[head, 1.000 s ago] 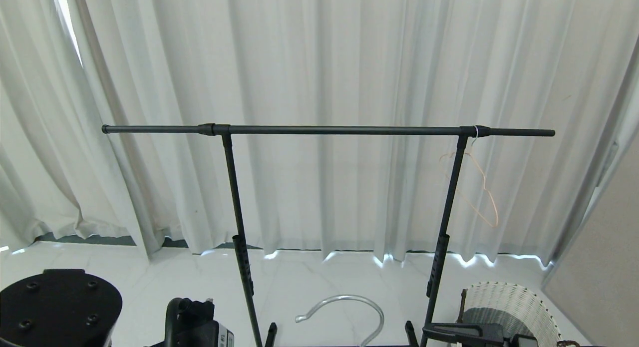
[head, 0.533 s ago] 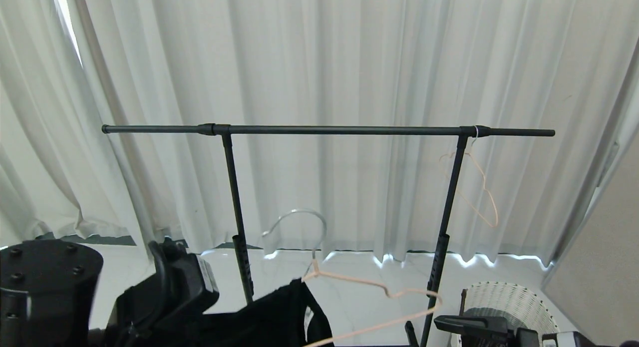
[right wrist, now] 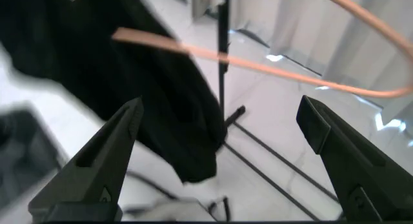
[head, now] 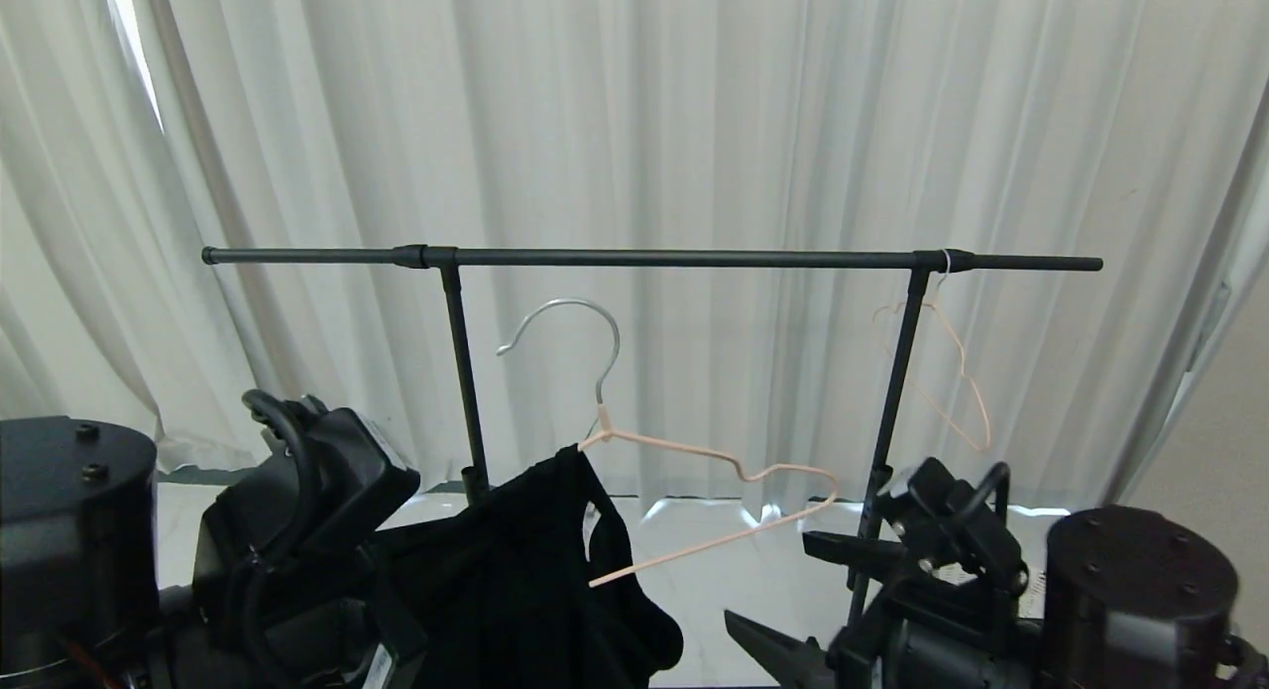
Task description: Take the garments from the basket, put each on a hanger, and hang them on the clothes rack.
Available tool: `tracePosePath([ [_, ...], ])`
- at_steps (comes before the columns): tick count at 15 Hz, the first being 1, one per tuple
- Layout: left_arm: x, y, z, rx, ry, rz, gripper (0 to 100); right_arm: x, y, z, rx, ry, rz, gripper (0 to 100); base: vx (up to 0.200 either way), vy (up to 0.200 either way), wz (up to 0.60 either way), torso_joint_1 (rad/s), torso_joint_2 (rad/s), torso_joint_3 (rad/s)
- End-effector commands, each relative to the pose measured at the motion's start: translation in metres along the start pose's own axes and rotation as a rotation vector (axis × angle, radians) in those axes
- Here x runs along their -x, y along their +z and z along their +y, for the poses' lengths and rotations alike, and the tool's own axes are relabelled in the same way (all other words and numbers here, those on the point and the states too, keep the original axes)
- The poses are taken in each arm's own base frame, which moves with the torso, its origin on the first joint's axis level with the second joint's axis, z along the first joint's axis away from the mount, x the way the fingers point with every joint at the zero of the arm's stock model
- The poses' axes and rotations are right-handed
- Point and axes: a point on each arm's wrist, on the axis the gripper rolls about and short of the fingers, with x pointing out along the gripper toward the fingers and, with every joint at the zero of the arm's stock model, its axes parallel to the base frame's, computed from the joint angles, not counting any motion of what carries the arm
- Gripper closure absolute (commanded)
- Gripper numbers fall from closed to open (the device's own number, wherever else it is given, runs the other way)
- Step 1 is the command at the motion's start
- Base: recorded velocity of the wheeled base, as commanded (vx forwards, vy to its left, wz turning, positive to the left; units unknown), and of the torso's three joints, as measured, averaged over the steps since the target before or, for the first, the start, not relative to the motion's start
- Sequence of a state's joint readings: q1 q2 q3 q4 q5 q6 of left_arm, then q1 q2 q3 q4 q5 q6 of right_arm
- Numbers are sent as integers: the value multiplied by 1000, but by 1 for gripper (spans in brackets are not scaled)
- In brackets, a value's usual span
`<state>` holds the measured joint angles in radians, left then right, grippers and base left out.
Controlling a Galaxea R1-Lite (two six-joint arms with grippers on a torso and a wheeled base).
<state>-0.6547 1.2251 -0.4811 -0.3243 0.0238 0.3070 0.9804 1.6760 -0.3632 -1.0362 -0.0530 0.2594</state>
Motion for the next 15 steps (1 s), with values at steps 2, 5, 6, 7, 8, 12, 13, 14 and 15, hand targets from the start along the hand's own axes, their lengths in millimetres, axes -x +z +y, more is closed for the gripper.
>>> tracePosePath([
  [2, -4, 11, 4, 53, 28, -17, 100, -43, -9, 2, -36, -68, 31, 0, 0, 0, 0, 0, 0, 0],
  [5, -4, 17, 6, 63, 34, -39, 100, -52, -10, 8, -31, -82, 22, 0, 0, 0, 0, 0, 0, 0],
  [6, -4, 17, 6, 63, 34, -39, 100, -56, -10, 13, -25, -76, 19, 0, 0, 0, 0, 0, 0, 0],
  [7, -4, 17, 6, 62, 34, -38, 100, -57, -11, 16, -22, -73, 19, 0, 0, 0, 0, 0, 0, 0],
  [8, -4, 17, 6, 63, 34, -39, 100, -58, -14, 20, -17, -72, 25, 0, 0, 0, 0, 0, 0, 0],
  [12, -3, 17, 6, 63, 35, -42, 100, -59, -21, 29, 3, -63, 43, 0, 0, 0, 0, 0, 0, 0],
  [13, -2, 19, 6, 62, 35, -49, 100, -61, -24, 28, 8, -80, 52, 0, 0, 0, 0, 0, 0, 0],
  [14, -2, 20, 6, 62, 36, -53, 100, -65, -30, 26, 15, -122, 63, 0, 0, 0, 0, 0, 0, 0],
  [15, -2, 20, 6, 63, 37, -54, 100, -67, -33, 24, 19, -149, 67, 0, 0, 0, 0, 0, 0, 0],
])
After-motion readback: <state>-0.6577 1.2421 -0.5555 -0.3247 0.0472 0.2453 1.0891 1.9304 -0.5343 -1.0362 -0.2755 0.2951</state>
